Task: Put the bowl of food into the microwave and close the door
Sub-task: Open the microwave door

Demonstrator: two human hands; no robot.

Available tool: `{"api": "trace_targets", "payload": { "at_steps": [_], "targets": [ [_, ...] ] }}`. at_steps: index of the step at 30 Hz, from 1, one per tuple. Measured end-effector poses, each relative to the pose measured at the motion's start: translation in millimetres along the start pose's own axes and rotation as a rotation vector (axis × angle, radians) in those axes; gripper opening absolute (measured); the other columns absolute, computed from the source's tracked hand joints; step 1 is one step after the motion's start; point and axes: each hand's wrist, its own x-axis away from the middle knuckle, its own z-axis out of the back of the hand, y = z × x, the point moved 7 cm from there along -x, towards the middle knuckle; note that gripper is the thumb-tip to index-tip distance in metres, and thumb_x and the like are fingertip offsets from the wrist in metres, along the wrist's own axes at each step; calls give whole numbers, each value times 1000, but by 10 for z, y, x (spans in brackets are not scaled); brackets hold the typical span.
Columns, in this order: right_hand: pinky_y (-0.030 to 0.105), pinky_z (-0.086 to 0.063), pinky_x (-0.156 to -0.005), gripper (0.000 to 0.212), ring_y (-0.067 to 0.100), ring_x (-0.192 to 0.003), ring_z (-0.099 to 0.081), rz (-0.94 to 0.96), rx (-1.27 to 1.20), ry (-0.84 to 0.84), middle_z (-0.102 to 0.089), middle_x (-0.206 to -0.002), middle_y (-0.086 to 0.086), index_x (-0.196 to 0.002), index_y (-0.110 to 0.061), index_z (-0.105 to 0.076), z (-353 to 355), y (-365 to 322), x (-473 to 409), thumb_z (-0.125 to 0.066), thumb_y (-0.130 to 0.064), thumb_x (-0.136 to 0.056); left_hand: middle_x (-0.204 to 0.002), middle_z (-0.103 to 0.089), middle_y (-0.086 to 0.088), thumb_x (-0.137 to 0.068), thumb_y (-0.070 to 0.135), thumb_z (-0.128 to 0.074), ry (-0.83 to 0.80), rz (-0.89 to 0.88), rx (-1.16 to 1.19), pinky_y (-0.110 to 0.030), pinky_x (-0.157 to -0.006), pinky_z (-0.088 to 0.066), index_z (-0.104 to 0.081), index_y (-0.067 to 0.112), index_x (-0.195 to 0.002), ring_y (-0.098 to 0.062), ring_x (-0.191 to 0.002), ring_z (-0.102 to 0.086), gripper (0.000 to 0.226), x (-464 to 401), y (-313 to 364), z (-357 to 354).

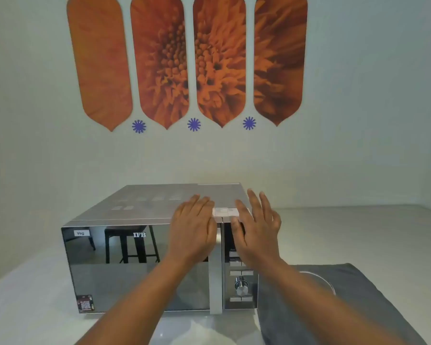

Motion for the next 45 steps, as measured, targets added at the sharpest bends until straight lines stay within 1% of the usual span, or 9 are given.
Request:
{"api": "trace_targets", "payload": {
  "at_steps": [4,8,13,17,23,29,35,41,45],
  "targets": [
    [55,-25,-117,49,22,-157,-10,-35,-25,-99,-28,-168,0,-150,-31,-43,-170,94,181,-32,-47,-105,-135,-66,-5,-97,31,-37,-33,31,-9,-47,-113,-37,-63,13,-131,-25,-134,-52,46,197,-28,-148],
    [51,-35,-116,50,25,-155,-13,-38,-55,-140,-31,-165,0,-151,-31,-36,-286,177,253,-39,-45,-103,-140,-62,-4,-100,33,-35,-24,39,-17,-47,-118,-31,-54,15,-140,-23,-139,-47,48,308,-36,-228],
    [45,-39,-111,54,32,-153,-20,18,-104,-93,-35,-160,3,-149,-26,-39,-283,165,262,-52,-42,-98,-147,-55,-3,-101,54,-30,-61,56,-53,-47,-119,-24,-47,18,-146,-24,-141,-42,60,324,-6,-271],
    [42,-34,-112,55,36,-150,-25,72,-130,-20,-39,-156,8,-147,-21,-41,-304,179,284,-55,-38,-97,-142,-54,-3,-88,70,-43,-69,43,-147,-46,-116,-21,-47,19,-142,-27,-134,-44,74,310,53,-288],
    [29,-14,-123,53,39,-148,-28,114,-191,47,-40,-152,9,-146,-18,-42,-339,227,283,-57,-34,-98,-148,-52,-6,-75,57,-53,-100,87,-164,-45,-117,-11,-45,17,-143,-29,-140,-39,78,324,93,-291],
    [27,-11,-124,52,38,-148,-27,127,-197,48,-39,-152,9,-146,-18,-41,-358,246,270,-55,-34,-99,-150,-49,-6,-76,50,-55,-76,161,-107,-41,-121,-3,-45,15,-144,-27,-144,-32,77,363,149,-290],
    [27,-12,-124,51,38,-149,-27,121,-175,74,-41,-152,10,-147,-19,-42,-364,244,272,-54,-34,-100,-152,-49,-7,-76,42,-56,-44,210,-34,-49,-124,-15,-45,14,-144,-28,-146,-32,74,396,167,-299],
    [28,-12,-124,51,37,-150,-27,116,-166,90,-38,-154,9,-148,-20,-40,-401,256,269,-54,-35,-100,-150,-51,-8,-76,38,-55,-12,217,25,-53,-123,-19,-47,13,-143,-29,-145,-35,72,397,189,-292],
    [31,-12,-125,50,36,-151,-26,116,-166,100,-39,-153,8,-147,-21,-41,-421,269,263,-52,-36,-101,-142,-56,-7,-71,38,-51,79,171,83,-50,-121,-22,-50,14,-137,-26,-139,-40,70,531,193,-153]
  ]
}}
